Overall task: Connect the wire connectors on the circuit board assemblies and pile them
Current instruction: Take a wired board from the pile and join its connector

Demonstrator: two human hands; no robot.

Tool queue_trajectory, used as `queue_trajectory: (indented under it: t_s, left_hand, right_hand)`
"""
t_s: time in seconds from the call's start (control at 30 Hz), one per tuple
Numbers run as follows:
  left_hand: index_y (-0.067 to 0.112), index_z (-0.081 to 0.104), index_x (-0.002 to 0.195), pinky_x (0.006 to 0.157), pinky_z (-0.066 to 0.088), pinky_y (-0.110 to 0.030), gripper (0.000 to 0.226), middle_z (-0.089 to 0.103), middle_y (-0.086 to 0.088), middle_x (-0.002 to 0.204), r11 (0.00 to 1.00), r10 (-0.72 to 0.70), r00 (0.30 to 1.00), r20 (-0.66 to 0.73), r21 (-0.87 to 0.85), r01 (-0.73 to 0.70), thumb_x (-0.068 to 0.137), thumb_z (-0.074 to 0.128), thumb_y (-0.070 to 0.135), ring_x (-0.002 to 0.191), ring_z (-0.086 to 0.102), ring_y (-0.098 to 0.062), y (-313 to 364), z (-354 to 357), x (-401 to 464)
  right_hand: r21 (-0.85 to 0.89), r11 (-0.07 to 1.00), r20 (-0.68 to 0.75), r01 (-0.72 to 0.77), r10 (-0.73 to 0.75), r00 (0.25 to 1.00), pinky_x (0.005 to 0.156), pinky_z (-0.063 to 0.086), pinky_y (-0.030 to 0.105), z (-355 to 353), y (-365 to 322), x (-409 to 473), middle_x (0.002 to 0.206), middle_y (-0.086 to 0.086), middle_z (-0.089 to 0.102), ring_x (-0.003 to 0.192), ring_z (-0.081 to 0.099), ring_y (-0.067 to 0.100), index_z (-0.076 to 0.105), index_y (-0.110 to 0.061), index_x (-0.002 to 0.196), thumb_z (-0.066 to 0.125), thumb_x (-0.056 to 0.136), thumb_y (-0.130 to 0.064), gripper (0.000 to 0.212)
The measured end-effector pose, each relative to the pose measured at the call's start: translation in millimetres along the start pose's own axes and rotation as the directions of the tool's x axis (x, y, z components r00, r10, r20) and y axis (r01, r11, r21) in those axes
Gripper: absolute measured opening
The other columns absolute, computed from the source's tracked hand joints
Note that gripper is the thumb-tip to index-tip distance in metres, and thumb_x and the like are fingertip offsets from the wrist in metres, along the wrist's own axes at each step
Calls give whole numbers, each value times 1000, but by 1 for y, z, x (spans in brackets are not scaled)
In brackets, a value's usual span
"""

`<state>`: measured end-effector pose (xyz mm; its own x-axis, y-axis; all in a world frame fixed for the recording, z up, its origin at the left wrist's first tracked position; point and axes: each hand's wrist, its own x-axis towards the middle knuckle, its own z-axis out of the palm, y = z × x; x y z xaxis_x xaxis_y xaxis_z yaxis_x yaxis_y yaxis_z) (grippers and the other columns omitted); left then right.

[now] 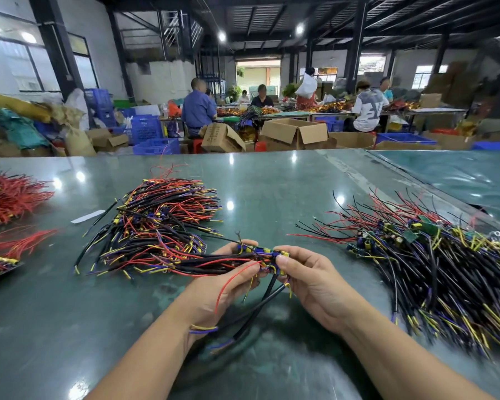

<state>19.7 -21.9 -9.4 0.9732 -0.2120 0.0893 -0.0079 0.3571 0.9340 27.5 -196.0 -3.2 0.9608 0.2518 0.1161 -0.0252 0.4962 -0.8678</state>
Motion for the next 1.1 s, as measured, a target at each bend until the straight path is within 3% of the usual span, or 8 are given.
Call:
queue_trajectory:
  t_s: [0.07, 0.13, 0.2, 0.27, 0.43, 0.7, 1.1]
  left_hand:
    - [8, 57, 118, 96, 45, -42, 33, 62, -25, 115, 999, -30, 1000, -5, 39, 31, 87, 55, -4, 99, 60, -33, 4, -5, -1]
    - [11, 60, 111, 96, 49, -40, 29, 63, -22, 116, 994, -74, 997, -25, 75, 76, 85, 59, -1, 101, 62, -32, 6, -8, -1]
    - [18, 65, 101, 76, 56, -29, 31, 70, -15, 101, 999, -43, 998, 53, 31, 42, 74, 67, 2, 88, 68, -24, 10, -4, -5]
    - [18, 65, 98, 67, 54, -24, 34, 70, -13, 92, 1000, -14, 998, 54, 6, 13, 67, 70, 3, 80, 69, -22, 14, 2, -9]
    - [14, 62, 97, 68, 55, -24, 31, 70, -11, 85, 999, -1, 1000, -6, -34, 1, 68, 67, 2, 72, 68, -21, 11, 11, -9]
    - [13, 63, 97, 75, 50, -29, 27, 70, -10, 85, 992, -7, 1000, 30, -129, 11, 71, 63, 5, 70, 68, -21, 8, 13, -9]
    - [12, 65, 96, 67, 52, -25, 25, 68, -13, 86, 994, -13, 1000, 23, -109, 15, 72, 63, 4, 71, 67, -23, 8, 11, -8]
  right_hand:
    - [1, 1000, 4, -4, 4, 1000, 60, 49, 18, 0, 0, 0, 86, 11, 70, 69, 64, 12, 66, -2, 93, 68, 69, -8, 25]
    - [-5, 1000, 20, -11, 12, 1000, 60, 50, 18, 0, -1, -1, 86, 11, 71, 69, 65, 12, 67, -3, 92, 68, 69, -8, 24]
    - [-31, 999, 41, -23, 24, 999, 62, 51, 19, 0, -2, -1, 87, 11, 71, 70, 66, 12, 66, -3, 93, 68, 69, -10, 24]
    - [-56, 998, 50, -31, 34, 998, 62, 51, 19, 1, -2, -2, 87, 11, 71, 71, 66, 13, 66, -2, 94, 68, 70, -10, 25]
    - [-21, 999, 41, -42, 43, 998, 58, 48, 19, -1, -5, -2, 89, 15, 67, 67, 63, 14, 66, 0, 93, 67, 70, -8, 25]
    - [2, 998, 20, -58, 58, 998, 55, 49, 19, -2, -5, -2, 85, 15, 68, 63, 63, 14, 66, 2, 92, 66, 69, -5, 24]
    - [-34, 997, -2, -65, 65, 998, 58, 50, 19, 0, -5, -3, 80, 12, 70, 62, 64, 13, 69, -1, 88, 67, 67, -6, 21]
